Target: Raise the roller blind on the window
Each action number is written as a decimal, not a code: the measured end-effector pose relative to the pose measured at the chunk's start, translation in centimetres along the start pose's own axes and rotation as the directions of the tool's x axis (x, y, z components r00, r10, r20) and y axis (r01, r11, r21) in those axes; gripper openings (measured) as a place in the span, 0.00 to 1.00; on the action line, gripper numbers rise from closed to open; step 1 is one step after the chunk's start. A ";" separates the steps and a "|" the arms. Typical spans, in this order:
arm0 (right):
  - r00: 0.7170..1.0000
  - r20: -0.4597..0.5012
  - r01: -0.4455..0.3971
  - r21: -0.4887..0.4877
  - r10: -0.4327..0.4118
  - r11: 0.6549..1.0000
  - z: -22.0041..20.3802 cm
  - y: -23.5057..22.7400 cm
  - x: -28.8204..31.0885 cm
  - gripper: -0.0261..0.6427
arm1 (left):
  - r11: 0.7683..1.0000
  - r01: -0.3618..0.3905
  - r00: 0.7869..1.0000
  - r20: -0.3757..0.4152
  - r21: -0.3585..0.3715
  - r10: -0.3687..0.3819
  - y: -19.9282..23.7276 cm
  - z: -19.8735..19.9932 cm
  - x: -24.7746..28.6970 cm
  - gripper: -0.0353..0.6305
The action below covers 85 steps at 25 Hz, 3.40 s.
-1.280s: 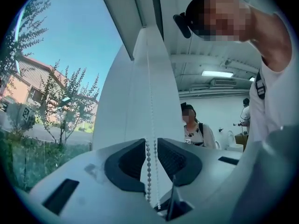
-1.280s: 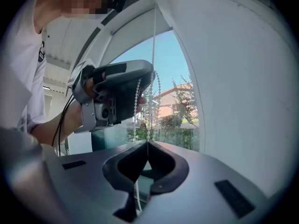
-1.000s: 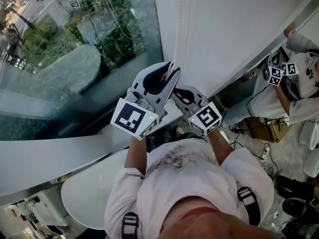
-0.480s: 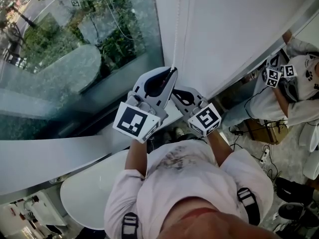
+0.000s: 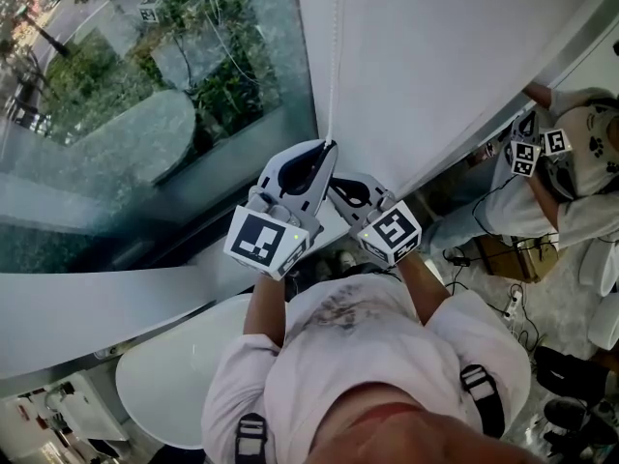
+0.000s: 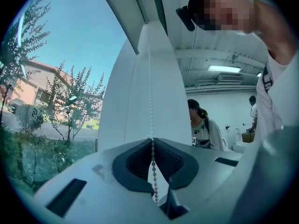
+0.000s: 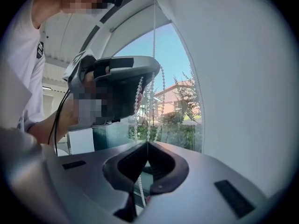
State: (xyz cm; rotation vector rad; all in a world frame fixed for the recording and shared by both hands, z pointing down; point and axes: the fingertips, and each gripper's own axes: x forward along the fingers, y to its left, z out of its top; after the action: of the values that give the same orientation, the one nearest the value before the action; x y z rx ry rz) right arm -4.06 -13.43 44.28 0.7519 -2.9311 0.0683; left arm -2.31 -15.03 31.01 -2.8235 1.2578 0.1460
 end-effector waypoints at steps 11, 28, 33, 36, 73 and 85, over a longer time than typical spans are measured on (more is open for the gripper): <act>0.993 -0.116 0.008 0.047 -0.003 0.999 -5.8 -0.6 0.2 0.13 | 0.998 -0.023 0.994 -0.104 -0.066 0.016 0.0 -6.3 -0.1 0.07; 0.971 -0.240 0.005 0.085 0.016 0.996 -11.6 0.3 1.8 0.13 | 0.990 -0.059 0.983 -0.183 -0.129 0.035 0.3 -12.7 -2.1 0.07; 0.964 -0.267 0.006 0.092 0.019 0.996 -12.7 0.3 2.1 0.13 | 0.989 -0.061 0.980 -0.198 -0.138 0.033 0.4 -13.8 -2.2 0.07; 0.958 -0.286 0.006 0.101 0.023 0.995 -13.8 0.3 2.2 0.13 | 0.986 -0.064 0.977 -0.211 -0.151 0.031 0.5 -14.9 -2.2 0.07; 0.985 -0.149 0.078 -0.045 -0.084 0.996 -6.2 0.1 -2.3 0.26 | 0.983 -0.074 0.986 -0.163 -0.170 0.046 0.2 -14.4 -4.9 0.18; 0.986 0.029 0.164 -0.023 -0.163 0.986 0.0 0.3 -6.2 0.18 | 0.973 -0.128 0.990 -0.077 -0.191 0.115 0.3 -12.9 -8.3 0.09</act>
State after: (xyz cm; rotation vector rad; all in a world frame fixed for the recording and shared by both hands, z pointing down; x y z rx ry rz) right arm 1.24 -10.21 43.52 0.9933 -2.8762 0.0065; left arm -7.19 -10.10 44.68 -2.9348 1.5110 0.1939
